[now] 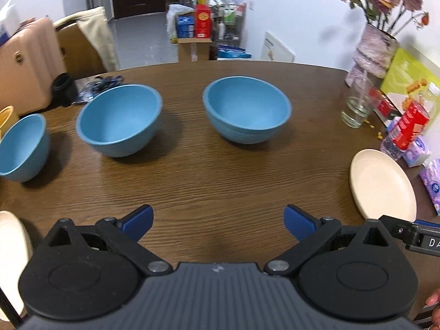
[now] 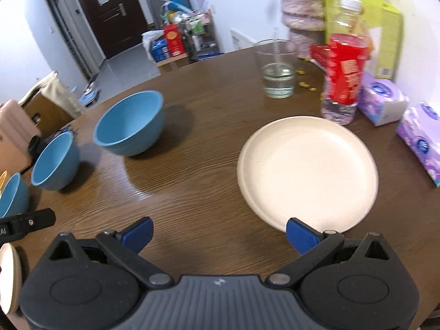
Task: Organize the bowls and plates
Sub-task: 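Move both grippers to the rim of the cream plate beside the red-labelled bottle, then close both grippers on the rim of that cream plate, then lift the third cream plate with both grippers and carry it toward the stack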
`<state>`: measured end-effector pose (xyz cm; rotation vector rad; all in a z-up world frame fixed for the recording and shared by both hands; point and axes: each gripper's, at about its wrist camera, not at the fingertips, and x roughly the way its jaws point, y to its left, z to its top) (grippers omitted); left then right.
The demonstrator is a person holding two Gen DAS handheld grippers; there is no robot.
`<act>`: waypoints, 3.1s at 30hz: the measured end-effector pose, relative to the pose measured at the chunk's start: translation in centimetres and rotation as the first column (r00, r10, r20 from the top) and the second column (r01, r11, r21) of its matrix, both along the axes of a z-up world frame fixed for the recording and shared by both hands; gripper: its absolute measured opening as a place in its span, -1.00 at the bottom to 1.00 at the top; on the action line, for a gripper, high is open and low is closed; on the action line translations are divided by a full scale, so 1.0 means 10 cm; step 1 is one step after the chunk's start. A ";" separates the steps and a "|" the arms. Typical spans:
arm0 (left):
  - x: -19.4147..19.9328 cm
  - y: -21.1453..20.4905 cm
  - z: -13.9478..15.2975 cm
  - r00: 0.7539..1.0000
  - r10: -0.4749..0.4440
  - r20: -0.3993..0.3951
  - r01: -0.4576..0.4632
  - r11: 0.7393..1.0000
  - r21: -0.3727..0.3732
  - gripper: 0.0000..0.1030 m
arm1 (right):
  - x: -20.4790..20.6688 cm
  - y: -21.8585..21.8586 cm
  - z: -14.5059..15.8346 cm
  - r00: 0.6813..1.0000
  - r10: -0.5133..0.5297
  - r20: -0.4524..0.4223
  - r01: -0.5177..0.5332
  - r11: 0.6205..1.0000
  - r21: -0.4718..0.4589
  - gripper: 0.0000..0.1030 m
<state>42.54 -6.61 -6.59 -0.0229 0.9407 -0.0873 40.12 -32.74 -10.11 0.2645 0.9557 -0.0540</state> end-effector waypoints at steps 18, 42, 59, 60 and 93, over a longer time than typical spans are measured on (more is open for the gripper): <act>0.38 -1.02 -0.14 0.992 -0.127 -0.027 0.127 0.992 0.006 1.00 | 0.05 -1.03 -0.16 0.989 -0.144 -0.014 0.144 0.989 -0.018 1.00; 0.96 -1.98 -0.57 0.965 -0.214 -0.150 0.218 0.976 0.014 0.99 | 0.39 -1.81 -0.59 0.972 -0.198 -0.127 0.198 0.980 -0.014 0.94; 1.21 -2.32 -0.83 0.944 -0.207 -0.256 0.216 0.976 0.009 0.51 | 0.76 -2.12 -0.83 0.963 -0.153 -0.223 0.166 0.985 0.040 0.11; 1.22 -2.33 -0.85 0.943 -0.206 -0.262 0.216 0.976 0.006 0.46 | 0.77 -2.13 -0.85 0.962 -0.152 -0.227 0.166 0.985 0.043 -0.01; 1.29 -2.40 -0.99 0.917 -0.220 -0.333 0.215 0.975 -0.052 -0.69 | 1.00 -2.03 -0.83 0.968 -0.087 -0.236 0.104 0.993 0.062 -0.85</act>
